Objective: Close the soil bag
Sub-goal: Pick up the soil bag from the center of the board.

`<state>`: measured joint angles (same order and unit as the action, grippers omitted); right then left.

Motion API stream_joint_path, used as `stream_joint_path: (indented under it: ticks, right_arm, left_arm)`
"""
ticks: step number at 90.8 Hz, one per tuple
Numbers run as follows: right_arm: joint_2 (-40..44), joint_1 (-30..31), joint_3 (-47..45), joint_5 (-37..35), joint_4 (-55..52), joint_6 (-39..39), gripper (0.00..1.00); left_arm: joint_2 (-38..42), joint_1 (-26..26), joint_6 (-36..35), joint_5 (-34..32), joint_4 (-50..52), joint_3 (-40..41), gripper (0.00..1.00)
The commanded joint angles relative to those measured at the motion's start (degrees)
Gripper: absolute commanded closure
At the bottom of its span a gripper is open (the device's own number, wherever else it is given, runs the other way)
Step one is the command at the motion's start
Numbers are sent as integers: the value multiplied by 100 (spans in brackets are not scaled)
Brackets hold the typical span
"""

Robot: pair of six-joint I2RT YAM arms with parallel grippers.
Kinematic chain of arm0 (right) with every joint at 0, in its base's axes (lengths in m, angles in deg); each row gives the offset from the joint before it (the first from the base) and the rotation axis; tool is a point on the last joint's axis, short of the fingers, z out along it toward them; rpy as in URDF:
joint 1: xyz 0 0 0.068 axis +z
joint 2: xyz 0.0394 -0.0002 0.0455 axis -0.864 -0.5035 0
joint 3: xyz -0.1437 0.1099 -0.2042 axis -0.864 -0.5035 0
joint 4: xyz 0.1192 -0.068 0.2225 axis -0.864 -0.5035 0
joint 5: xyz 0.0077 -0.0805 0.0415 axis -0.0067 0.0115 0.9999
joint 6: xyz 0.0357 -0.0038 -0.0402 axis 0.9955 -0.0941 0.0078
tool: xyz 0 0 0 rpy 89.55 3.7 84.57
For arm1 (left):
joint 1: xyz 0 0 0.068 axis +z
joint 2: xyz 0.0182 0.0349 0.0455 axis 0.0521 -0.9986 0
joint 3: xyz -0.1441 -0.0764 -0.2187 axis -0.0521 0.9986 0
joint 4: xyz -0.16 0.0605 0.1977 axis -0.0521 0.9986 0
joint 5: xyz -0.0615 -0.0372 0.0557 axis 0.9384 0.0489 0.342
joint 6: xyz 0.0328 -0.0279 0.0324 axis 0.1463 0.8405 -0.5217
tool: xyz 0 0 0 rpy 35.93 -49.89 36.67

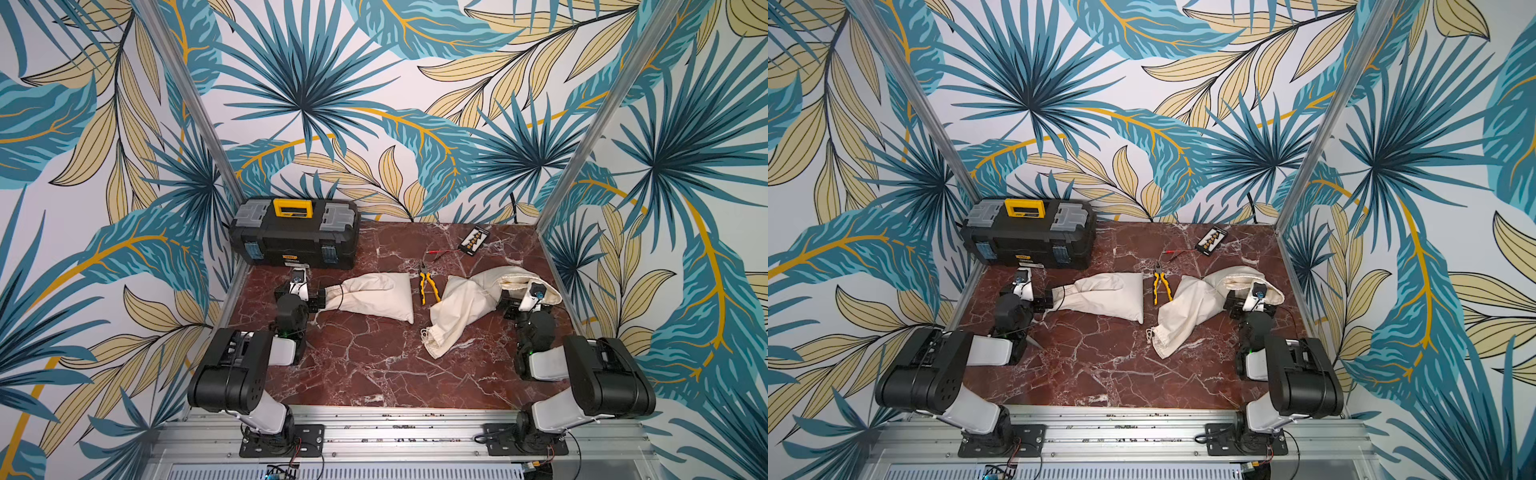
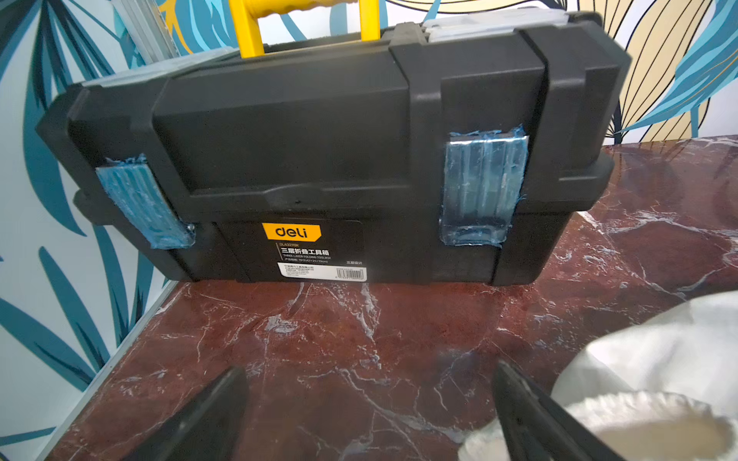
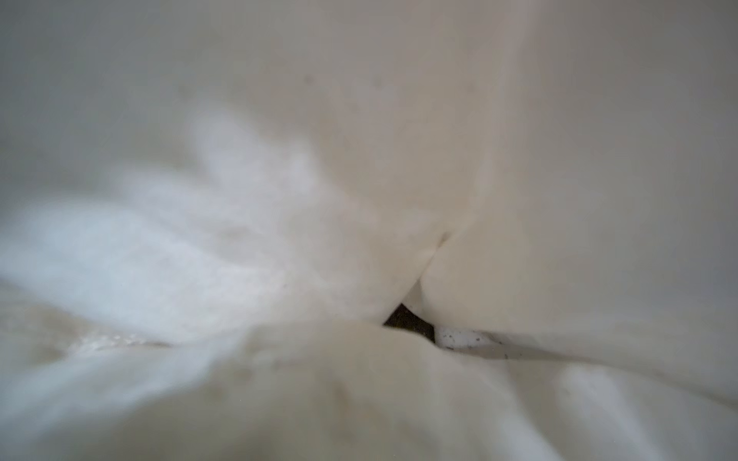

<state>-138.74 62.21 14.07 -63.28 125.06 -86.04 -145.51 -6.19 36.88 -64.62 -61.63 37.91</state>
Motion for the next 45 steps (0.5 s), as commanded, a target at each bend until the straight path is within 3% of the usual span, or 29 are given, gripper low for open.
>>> stream_joint_path:
  ticks: [1,35,45]
  right_arm:
    - [71,7,45,62,59,-7,1]
    - [137,3,23,217,75,-79,1]
    - [915,22,158,67,-952,17,1]
  left_arm:
    - [3,25,-124,272,192,-74,0]
    - [17,68,-121,502,196,-66,0]
    - [452,60,-93,437,506,-53,0]
